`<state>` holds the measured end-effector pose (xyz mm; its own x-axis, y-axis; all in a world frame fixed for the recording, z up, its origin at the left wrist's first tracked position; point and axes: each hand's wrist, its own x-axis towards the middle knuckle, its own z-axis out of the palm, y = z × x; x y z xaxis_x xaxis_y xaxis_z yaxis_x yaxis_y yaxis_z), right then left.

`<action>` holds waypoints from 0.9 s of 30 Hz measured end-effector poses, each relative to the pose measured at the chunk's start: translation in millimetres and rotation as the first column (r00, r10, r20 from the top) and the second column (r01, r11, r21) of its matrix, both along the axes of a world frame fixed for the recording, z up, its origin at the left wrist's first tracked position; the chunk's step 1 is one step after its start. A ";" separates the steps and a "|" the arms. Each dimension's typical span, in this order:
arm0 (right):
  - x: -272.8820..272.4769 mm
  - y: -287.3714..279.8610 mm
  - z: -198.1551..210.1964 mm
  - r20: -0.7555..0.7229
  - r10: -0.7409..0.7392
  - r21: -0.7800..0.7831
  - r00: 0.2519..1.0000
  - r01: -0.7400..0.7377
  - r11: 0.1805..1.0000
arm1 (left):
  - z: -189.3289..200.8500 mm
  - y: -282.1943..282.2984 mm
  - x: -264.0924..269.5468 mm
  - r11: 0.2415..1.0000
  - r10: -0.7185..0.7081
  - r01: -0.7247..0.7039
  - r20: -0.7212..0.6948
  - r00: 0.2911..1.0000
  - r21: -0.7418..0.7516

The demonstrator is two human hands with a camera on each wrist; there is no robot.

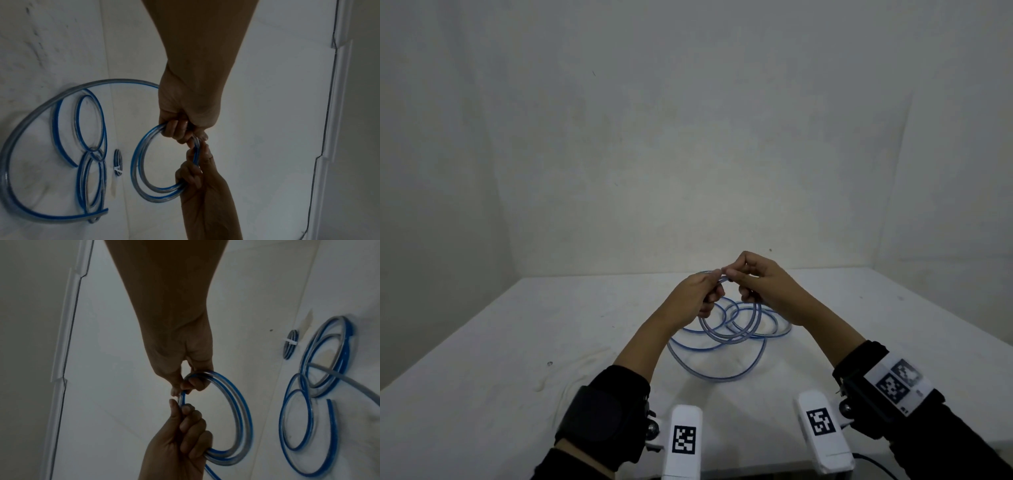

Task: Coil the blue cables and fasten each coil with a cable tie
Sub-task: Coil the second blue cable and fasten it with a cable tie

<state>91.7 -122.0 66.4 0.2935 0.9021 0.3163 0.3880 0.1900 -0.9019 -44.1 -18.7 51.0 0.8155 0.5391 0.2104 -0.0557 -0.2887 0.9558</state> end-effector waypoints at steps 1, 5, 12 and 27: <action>0.4 -0.3 0.4 -0.026 0.016 -0.045 1.000 -0.017 0.999 | -1.2 0.5 1.0 1.000 0.014 -0.014 -0.012 1.000 0.028; -2.0 -2.7 4.7 -0.182 0.023 -0.178 0.983 -0.056 0.982 | -4.3 1.5 0.7 0.991 0.035 -0.036 0.010 0.999 0.127; -4.7 -7.1 5.3 -0.421 0.059 -0.446 0.905 -0.264 0.855 | -15.6 5.9 7.5 0.962 0.113 -0.097 -0.049 0.992 0.254; 8.2 -8.5 -4.6 -0.457 0.084 -0.250 0.886 -0.218 0.943 | -2.8 10.6 -13.5 0.636 0.492 -0.464 0.139 0.859 0.617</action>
<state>99.8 -130.4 61.7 0.1931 0.9771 -0.0893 -0.0678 -0.0775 -0.9947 -57.7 -8.1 48.2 0.4960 0.6194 0.6086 0.2922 -0.7790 0.5548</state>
